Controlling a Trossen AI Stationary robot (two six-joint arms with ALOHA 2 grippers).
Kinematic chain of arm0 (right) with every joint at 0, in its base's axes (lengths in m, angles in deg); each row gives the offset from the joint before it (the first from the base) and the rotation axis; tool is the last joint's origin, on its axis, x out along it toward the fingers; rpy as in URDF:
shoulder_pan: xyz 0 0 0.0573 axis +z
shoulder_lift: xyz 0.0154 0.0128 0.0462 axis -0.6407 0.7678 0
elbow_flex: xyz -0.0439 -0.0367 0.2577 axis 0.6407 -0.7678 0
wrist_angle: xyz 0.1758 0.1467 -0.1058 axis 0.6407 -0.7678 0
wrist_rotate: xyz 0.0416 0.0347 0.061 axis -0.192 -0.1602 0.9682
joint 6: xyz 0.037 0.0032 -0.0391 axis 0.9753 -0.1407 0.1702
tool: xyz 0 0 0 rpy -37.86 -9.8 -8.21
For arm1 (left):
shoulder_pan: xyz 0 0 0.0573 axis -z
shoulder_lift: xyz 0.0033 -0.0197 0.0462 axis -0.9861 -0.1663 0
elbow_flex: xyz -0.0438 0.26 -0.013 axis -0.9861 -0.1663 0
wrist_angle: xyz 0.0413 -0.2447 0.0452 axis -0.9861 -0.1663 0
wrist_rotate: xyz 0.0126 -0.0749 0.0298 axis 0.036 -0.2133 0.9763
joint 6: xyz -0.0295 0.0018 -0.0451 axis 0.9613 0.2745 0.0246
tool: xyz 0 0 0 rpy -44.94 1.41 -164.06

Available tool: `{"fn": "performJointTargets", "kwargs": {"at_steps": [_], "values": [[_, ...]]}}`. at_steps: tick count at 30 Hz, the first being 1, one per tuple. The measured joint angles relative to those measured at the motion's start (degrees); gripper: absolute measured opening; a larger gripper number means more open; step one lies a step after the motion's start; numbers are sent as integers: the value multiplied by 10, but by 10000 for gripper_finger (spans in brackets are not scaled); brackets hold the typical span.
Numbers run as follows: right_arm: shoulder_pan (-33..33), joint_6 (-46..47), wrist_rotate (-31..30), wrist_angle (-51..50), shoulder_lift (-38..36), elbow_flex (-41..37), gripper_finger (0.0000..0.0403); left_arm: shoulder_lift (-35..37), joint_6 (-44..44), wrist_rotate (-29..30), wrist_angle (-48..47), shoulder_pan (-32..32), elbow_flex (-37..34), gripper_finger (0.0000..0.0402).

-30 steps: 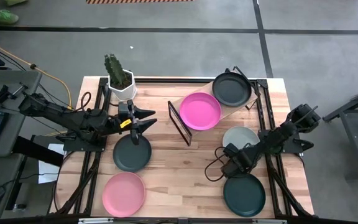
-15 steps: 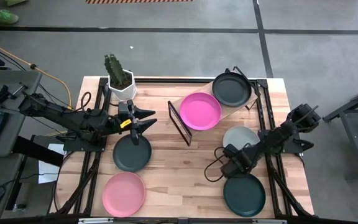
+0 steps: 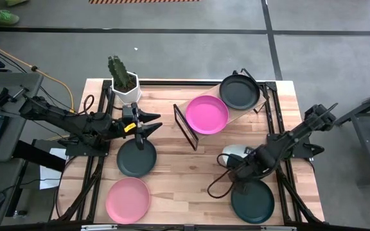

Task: Place and stack plates onto a shelf
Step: Stack the gray plate on top of the pink plate on the shelf

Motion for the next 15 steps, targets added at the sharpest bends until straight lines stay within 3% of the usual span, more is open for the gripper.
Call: {"fn": "performJointTargets", "kwargs": {"at_steps": [11,15], "values": [[0,-133,27,13,-11,256,0,0,0,0,0,0,0,163],[-10,-190,-36,15,-11,353,0,0,0,0,0,0,0,163]]}}
